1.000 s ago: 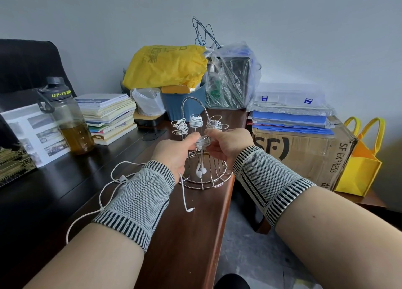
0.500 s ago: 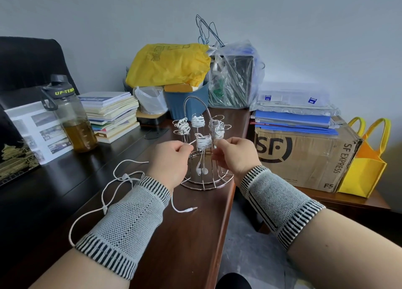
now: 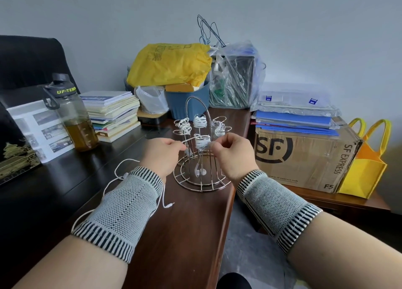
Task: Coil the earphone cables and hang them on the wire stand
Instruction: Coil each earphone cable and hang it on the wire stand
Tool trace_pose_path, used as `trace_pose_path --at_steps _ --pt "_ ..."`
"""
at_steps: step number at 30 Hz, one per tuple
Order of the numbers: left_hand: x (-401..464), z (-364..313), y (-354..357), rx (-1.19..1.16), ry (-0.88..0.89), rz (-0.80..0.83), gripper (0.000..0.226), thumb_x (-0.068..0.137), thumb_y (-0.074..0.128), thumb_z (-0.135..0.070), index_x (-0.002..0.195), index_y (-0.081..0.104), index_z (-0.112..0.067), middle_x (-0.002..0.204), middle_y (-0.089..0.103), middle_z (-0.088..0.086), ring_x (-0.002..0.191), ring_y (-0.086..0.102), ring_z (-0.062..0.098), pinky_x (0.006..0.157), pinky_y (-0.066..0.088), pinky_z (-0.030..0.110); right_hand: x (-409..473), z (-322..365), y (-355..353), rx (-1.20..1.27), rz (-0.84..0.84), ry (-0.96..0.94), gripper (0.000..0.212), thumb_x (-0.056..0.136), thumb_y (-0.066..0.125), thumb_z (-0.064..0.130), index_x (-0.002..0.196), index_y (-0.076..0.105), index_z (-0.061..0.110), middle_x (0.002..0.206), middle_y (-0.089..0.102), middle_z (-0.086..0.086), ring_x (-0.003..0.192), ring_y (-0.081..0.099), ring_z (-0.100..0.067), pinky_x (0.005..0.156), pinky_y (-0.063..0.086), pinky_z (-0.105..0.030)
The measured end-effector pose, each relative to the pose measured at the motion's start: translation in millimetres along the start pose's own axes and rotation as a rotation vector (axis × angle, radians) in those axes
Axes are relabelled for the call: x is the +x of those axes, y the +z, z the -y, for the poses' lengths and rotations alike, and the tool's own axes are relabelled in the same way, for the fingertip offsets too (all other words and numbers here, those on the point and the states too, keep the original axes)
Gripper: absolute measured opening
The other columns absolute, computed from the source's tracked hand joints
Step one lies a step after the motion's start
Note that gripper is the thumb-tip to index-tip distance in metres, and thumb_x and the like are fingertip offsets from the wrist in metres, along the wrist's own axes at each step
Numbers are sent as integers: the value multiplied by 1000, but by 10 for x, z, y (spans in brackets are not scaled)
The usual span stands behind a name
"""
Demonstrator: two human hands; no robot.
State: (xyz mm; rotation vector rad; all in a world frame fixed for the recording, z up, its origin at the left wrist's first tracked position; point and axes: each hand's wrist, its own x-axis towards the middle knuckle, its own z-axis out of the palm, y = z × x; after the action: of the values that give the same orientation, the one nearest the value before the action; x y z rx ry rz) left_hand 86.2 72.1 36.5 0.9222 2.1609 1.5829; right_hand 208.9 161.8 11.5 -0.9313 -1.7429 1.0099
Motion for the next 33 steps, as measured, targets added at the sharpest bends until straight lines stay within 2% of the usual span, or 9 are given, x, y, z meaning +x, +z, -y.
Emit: trace_pose_path --at_steps 6,8,11,13,16,18,22,27,33 --pt "81 15 57 1 -2 -6 18 89 62 -20 76 72 -14 61 50 6 44 32 16 47 26 23 28 88 27 77 -59 -88 16 85 65 27 69 61 26 64 61 11 63 57 -9 73 52 -32" --pt "108 39 81 0 -8 -12 20 88 63 -20 81 75 -6 63 48 9 44 30 18 47 25 23 35 78 16 65 -46 -108 15 85 65 31 70 63 28 63 62 10 62 57 -9 73 52 -32" --pt "133 83 121 -39 -46 -3 20 84 66 -18 82 74 -1 61 44 9 40 27 17 45 23 23 9 63 6 -15 -38 -192 18 85 67 37 68 62 31 68 66 5 67 60 -11 71 51 -28" --pt "131 108 154 -66 -93 12 17 84 66 -18 74 74 -7 50 41 1 36 26 14 44 22 22 6 71 12 -54 -50 -216 25 85 67 36 63 60 29 65 63 6 64 57 -10 67 48 -26" --pt "123 134 213 -131 -132 30 21 83 65 -17 65 67 -7 38 33 -6 35 22 13 44 18 23 50 84 30 -7 -48 -137 33 87 66 30 55 57 26 52 54 12 54 50 -5 63 45 -26" --pt "111 131 245 -169 -133 34 20 84 64 -17 67 61 -7 40 31 -6 37 21 13 44 16 23 75 80 46 22 -41 -91 31 87 65 27 56 61 23 49 51 13 50 47 -4 62 43 -26" --pt "73 74 268 -233 -117 40 23 89 60 -19 68 59 -10 39 29 -8 34 20 10 38 16 20 88 67 85 69 -40 -21 30 86 65 27 56 62 22 42 50 14 45 44 -3 57 40 -25" --pt "97 16 262 -158 -117 1 25 85 59 -15 61 57 -10 43 31 -4 34 21 12 44 18 22 108 102 102 85 -61 68 31 83 66 25 53 60 20 39 48 12 42 43 -7 55 39 -27" --pt "59 70 185 -50 -64 -10 20 84 65 -16 70 74 -4 40 42 -4 41 32 14 46 25 24 131 121 79 62 -61 153 18 80 69 25 65 64 17 52 54 8 44 46 -8 50 41 -24"
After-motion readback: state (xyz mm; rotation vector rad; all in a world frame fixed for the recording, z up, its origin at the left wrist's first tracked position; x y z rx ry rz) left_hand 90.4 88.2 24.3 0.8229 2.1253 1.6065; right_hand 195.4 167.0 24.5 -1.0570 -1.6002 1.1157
